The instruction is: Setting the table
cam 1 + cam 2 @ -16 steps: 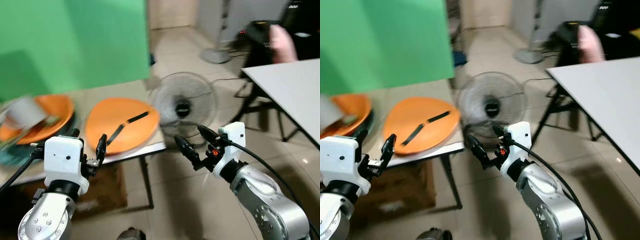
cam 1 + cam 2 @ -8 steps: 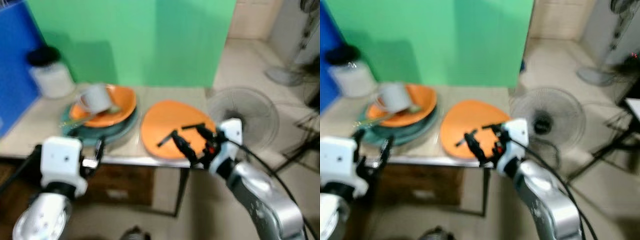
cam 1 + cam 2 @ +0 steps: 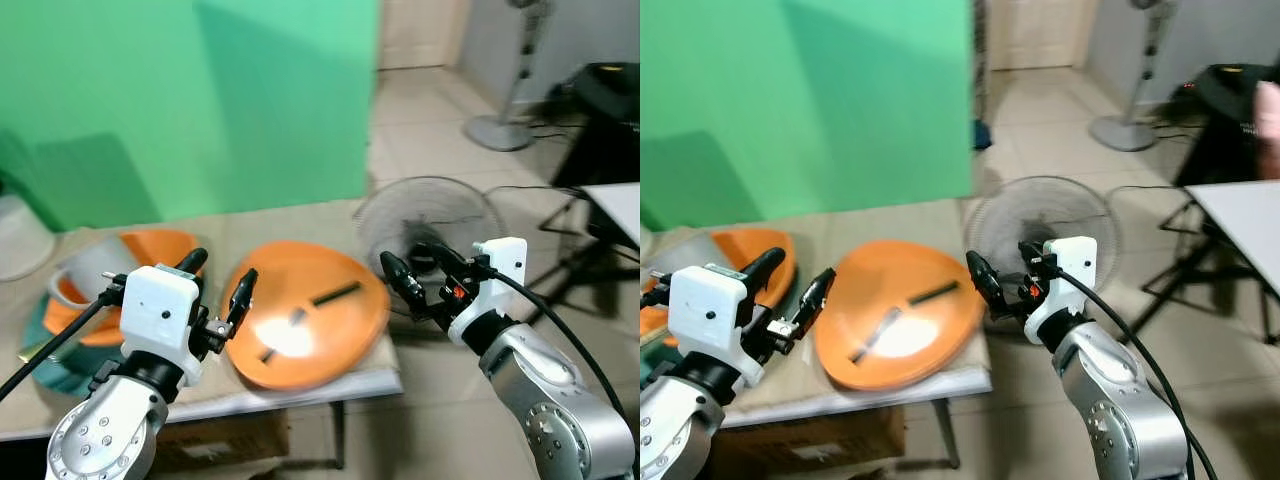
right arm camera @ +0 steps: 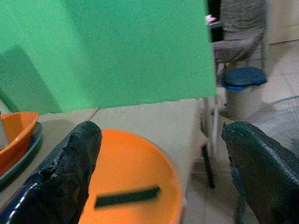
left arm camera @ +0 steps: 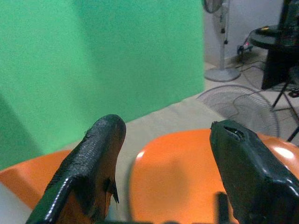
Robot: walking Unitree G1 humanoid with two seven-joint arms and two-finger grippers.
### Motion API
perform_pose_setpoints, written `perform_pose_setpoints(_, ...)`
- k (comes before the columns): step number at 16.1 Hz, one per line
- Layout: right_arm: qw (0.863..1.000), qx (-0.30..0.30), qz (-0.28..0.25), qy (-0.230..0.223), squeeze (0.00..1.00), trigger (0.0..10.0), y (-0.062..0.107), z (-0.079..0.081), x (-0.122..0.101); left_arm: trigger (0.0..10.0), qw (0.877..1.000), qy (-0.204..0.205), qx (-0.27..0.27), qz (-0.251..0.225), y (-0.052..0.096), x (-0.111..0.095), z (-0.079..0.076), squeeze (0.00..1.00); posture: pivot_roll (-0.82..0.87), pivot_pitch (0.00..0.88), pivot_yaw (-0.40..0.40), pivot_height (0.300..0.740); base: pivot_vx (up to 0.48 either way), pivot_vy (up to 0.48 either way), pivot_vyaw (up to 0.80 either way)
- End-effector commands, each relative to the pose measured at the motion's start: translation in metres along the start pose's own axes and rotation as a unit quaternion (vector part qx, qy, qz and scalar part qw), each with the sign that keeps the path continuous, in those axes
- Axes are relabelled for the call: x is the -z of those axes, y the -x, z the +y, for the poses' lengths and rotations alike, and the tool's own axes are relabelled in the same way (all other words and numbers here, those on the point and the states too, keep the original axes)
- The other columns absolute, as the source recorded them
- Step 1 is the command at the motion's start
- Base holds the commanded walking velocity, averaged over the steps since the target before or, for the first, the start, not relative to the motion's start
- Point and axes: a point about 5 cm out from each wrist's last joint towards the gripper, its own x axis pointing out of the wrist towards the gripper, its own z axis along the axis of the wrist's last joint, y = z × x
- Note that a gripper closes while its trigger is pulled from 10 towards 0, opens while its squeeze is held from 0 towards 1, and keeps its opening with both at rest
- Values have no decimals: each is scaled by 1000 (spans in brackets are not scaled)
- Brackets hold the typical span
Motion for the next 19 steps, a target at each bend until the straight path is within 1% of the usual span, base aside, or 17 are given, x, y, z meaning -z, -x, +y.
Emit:
perform_pose_setpoints(1,1000,-19,-3,-2,0,10000,-1,5,-2,10000,1000,5,2,15,0,5,0,0,1,38,41,740,0,0,0)
perform_pose_setpoints(2,999,-34,3,-2,0,10000,-1,5,-2,10000,1000,15,2,22,0,7,-1,0,1,36,39,740,0,0,0)
perform_pose_setpoints(3,999,-48,5,-3,82,10000,-2,5,-3,10000,999,21,2,25,1,8,-2,737,1,33,35,740,0,0,0)
perform_pose_setpoints(4,998,-57,8,-7,1000,10000,-4,2,-5,10000,999,28,5,24,1,9,-2,1000,2,29,30,740,0,0,0)
perform_pose_setpoints(6,997,-74,15,-14,1000,10000,-8,-3,-9,10000,999,25,14,21,2,8,-2,1000,0,22,29,740,0,0,0)
perform_pose_setpoints(9,993,-92,73,-25,1000,10000,-21,-16,-7,10000,998,6,43,43,0,13,-1,1000,-11,10,33,740,0,0,0)
perform_pose_setpoints(11,988,-98,100,-69,1000,10000,-32,-23,-4,10000,995,-10,77,66,1,20,-3,1000,-23,2,41,740,0,0,0)
perform_pose_setpoints(12,987,-95,111,-73,1000,10000,-36,-26,-2,10000,993,-9,95,73,1,23,-5,1000,-28,0,42,740,0,0,0)
perform_pose_setpoints(13,984,-97,124,-87,1000,10000,-39,-29,0,10000,991,-9,105,79,1,25,-4,1000,-36,0,43,740,0,0,0)
perform_pose_setpoints(14,983,-94,130,-90,1000,10000,-42,-32,1,10000,990,-12,110,86,1,28,-2,1000,-41,0,42,740,0,0,0)
perform_pose_setpoints(15,979,-91,148,-103,1000,10000,-48,-36,3,10000,987,-35,112,106,1,35,4,1000,-52,0,37,740,0,0,0)
perform_pose_setpoints(16,977,-91,155,-114,1000,10000,-54,-37,5,10000,985,-46,112,119,1,42,7,1000,-59,0,33,740,0,0,0)
perform_pose_setpoints(17,977,-84,161,-113,1000,10000,-59,-38,7,10000,984,-54,113,128,1,47,9,933,-60,0,31,740,0,0,0)
perform_pose_setpoints(18,976,-80,168,-112,0,10000,-62,-40,9,10000,982,-65,112,138,1,52,9,0,-66,0,27,740,0,0,0)
perform_pose_setpoints(19,975,-77,173,-113,0,10000,-66,-40,12,10000,980,-69,116,145,1,57,9,0,-67,0,23,740,0,0,0)
